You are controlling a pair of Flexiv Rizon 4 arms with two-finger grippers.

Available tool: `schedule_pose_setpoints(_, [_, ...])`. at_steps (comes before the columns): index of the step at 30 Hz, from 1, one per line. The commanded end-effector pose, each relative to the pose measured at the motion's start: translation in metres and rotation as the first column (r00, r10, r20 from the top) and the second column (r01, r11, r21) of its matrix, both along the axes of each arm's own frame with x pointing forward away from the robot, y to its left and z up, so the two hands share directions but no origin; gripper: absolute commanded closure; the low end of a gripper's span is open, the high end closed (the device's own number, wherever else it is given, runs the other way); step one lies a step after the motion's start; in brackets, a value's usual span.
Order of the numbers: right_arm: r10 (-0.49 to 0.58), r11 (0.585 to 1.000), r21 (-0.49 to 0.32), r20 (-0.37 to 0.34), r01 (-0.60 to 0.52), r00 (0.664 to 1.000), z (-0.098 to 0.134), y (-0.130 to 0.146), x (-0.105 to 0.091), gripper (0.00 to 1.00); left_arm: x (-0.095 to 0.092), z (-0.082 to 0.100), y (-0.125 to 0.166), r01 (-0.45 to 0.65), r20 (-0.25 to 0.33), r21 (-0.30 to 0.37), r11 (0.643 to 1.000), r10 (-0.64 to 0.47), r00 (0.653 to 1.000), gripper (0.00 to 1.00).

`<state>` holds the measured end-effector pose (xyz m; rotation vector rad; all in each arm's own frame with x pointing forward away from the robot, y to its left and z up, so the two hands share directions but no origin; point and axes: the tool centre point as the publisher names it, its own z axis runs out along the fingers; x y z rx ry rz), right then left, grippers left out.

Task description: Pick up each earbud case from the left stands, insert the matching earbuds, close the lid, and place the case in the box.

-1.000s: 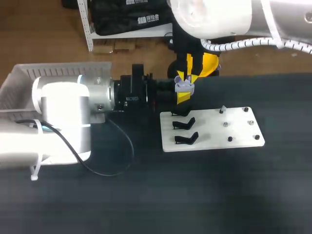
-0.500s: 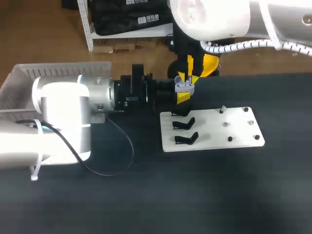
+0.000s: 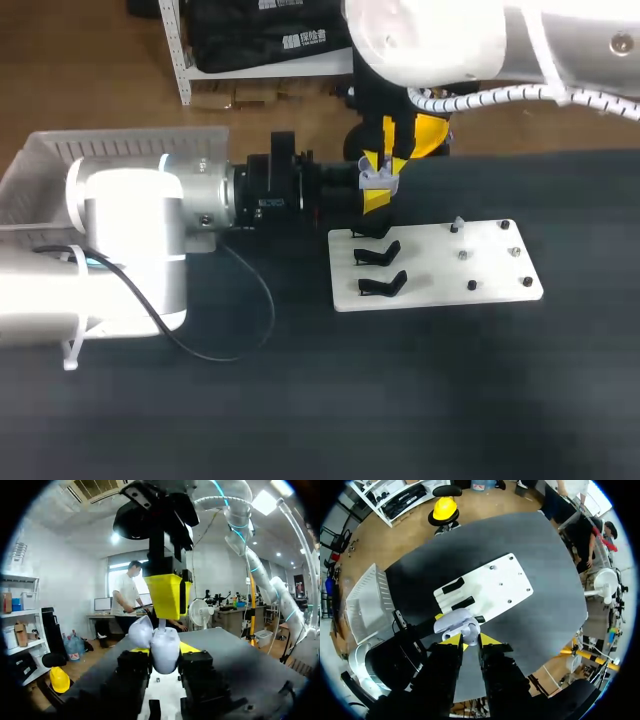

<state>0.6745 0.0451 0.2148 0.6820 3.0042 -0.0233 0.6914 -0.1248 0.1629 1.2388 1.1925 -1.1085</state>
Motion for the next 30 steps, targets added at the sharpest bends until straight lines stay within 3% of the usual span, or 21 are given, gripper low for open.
schedule_pose_setpoints(1, [-0.001,1.000,-0.005,-0.010,0.001,1.000,-0.002,0.002,0.002,1.00,-0.002,-0.001,0.000,-0.010,0.007,-0.007,1.000,0.010,1.000,1.00])
schedule_pose_setpoints(20, [-0.002,1.000,-0.014,-0.034,0.002,0.999,-0.013,0.003,-0.001,1.00,-0.002,-0.001,0.000,-0.010,0.007,-0.007,1.000,0.010,1.000,1.00])
schedule_pose_setpoints(25, [0.005,1.000,-0.006,-0.024,-0.005,1.000,-0.007,0.002,-0.004,0.58,-0.002,-0.001,0.000,-0.010,0.007,-0.007,1.000,0.010,1.000,1.00])
schedule_pose_setpoints(30, [0.034,0.999,0.016,0.003,-0.034,0.999,-0.001,-0.003,-0.010,0.46,-0.002,-0.001,0.000,-0.010,0.007,-0.007,1.000,0.010,1.000,1.00])
